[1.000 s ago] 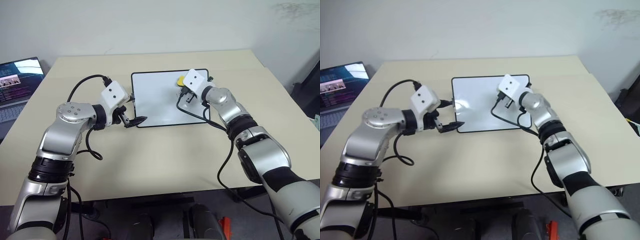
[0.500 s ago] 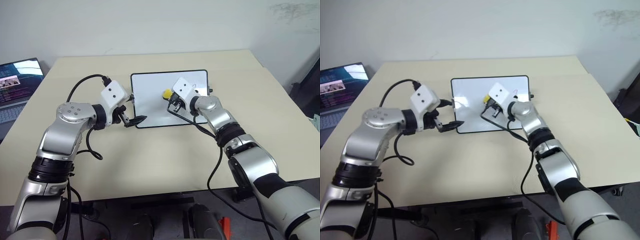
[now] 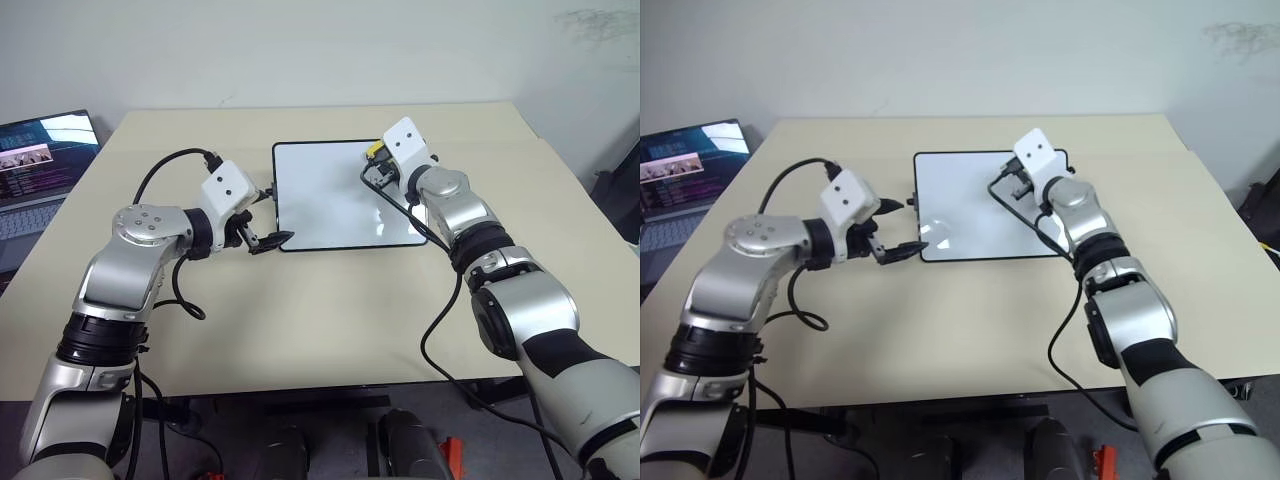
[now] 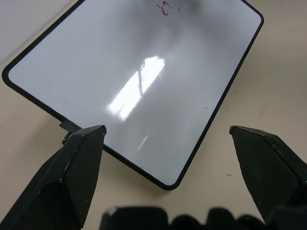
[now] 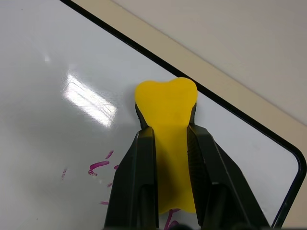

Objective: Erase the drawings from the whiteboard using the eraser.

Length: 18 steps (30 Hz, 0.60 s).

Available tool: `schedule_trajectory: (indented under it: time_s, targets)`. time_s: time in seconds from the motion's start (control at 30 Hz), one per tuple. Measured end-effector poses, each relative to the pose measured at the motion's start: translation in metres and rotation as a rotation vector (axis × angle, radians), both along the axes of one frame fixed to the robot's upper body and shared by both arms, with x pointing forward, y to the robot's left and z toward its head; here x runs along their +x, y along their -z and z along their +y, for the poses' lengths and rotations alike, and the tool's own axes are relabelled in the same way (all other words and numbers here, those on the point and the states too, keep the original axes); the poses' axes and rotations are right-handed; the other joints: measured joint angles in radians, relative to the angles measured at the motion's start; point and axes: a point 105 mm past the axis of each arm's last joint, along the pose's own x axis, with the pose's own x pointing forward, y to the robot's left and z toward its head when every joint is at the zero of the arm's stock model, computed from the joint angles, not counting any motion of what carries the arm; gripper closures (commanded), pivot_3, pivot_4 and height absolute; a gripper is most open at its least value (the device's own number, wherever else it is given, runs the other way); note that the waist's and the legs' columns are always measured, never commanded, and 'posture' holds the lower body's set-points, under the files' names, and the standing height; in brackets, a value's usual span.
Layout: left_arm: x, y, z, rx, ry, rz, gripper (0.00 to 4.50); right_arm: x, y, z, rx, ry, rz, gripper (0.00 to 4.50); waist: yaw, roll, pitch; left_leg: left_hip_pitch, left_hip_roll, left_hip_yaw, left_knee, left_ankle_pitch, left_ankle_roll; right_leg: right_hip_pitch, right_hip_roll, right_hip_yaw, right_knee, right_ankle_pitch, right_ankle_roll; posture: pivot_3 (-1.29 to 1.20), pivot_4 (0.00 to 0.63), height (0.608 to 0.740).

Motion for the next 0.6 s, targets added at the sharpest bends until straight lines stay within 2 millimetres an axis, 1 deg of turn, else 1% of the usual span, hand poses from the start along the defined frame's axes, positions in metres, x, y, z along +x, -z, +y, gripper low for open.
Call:
schedule_trajectory:
  time_s: [0.1,0.23,0.47,0.53,0.6]
  targets:
    - [0.0,0.0,0.0,0.0,0.0,0.0,0.0,-0.002,0.004,0.008,0.003,-0.025,0.014,3.99,-0.005,0.0,0.0,0.0,0.0,0.0,0.0,0.0,0.0,0.0,0.0,0.0,0.0,0.0,0.0,0.0,0.15,0.74]
    - [0.0,0.0,0.0,0.0,0.0,0.0,0.0,-0.009,0.013,0.031,0.018,-0.091,0.033,3.99,-0.026,0.0,0.0,0.001,0.001,0.0,0.0,0.0,0.0,0.0,0.0,0.0,0.001,0.0,0.0,0.0,0.15,0.74]
    - [0.0,0.0,0.0,-0.001,0.001,0.0,0.0,-0.024,0.033,0.068,0.078,-0.158,0.059,4.0,-0.047,0.0,0.0,0.002,0.001,0.0,0.0,0.0,0.0,0.0,0.001,0.0,0.002,0.0,0.0,0.0,0.15,0.74]
    - [0.0,0.0,0.0,-0.001,0.001,0.0,0.0,-0.026,0.035,0.072,0.088,-0.166,0.068,4.0,-0.048,0.0,0.0,0.002,0.001,0.0,0.0,0.0,0.0,0.0,0.001,0.0,0.002,0.0,0.0,0.0,0.15,0.74]
    - [0.0,0.0,0.0,-0.001,0.001,0.0,0.0,-0.026,0.035,0.072,0.088,-0.165,0.073,4.0,-0.047,0.0,0.0,0.002,0.001,0.0,0.0,0.0,0.0,0.0,0.001,0.0,0.002,0.0,0.0,0.0,0.15,0.74]
